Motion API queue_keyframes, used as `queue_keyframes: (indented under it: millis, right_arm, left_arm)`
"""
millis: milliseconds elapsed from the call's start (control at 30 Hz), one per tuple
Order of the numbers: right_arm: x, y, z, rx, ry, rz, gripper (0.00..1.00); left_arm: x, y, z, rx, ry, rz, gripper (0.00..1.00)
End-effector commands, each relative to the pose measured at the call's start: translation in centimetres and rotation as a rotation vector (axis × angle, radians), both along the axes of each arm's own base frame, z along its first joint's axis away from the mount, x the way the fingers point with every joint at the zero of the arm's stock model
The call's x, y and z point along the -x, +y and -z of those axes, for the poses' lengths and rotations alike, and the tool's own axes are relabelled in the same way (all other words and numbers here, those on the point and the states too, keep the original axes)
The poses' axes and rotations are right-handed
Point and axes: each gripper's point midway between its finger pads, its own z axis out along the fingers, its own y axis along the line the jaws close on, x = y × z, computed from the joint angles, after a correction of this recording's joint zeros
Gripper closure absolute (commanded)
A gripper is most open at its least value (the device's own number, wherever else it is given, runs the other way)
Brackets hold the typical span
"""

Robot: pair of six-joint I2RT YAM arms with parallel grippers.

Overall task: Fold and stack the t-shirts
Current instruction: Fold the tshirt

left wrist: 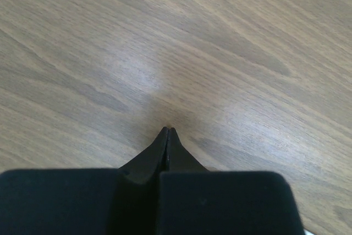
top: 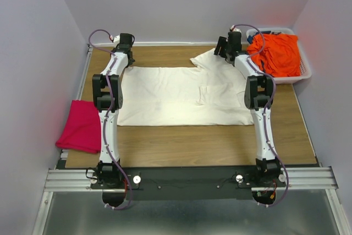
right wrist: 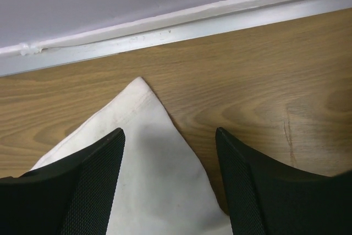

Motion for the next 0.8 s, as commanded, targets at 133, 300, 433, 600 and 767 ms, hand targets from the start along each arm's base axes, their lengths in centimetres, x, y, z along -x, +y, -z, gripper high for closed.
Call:
queue_keyframes:
  millis: [133,300,433,600,767]
  right_arm:
    - [2.2,1.0,2.2,-0.054,0.084,-0.014,0.34]
    - [3.2,-1.4,1.8,0.019,0.096,0.090,0.34]
    - [2.5,-1.2,1.2,0.031,0.076,0.076,0.33]
    - [2.0,-0.3,3.3,0.033,0.097,0.032,0.33]
    - [2.5,2.1,4.6,0.020,0.121,-0.020,0.35]
  left_arm:
    - [0.3,-0.1,-0.3,0.029,0.001,0.027,1.00]
    - [0.3,-0.1,-0.2,0.032,0.001,0.032,1.00]
    - [0.2,0.0,-0.4,0.037,-0.003,0.033,1.00]
    - [0.2,0.4,-0.8,0.037,-0.012,0.029,1.00]
    - [0.0,0.3,-0.9,0.043,-0.018,0.035,1.00]
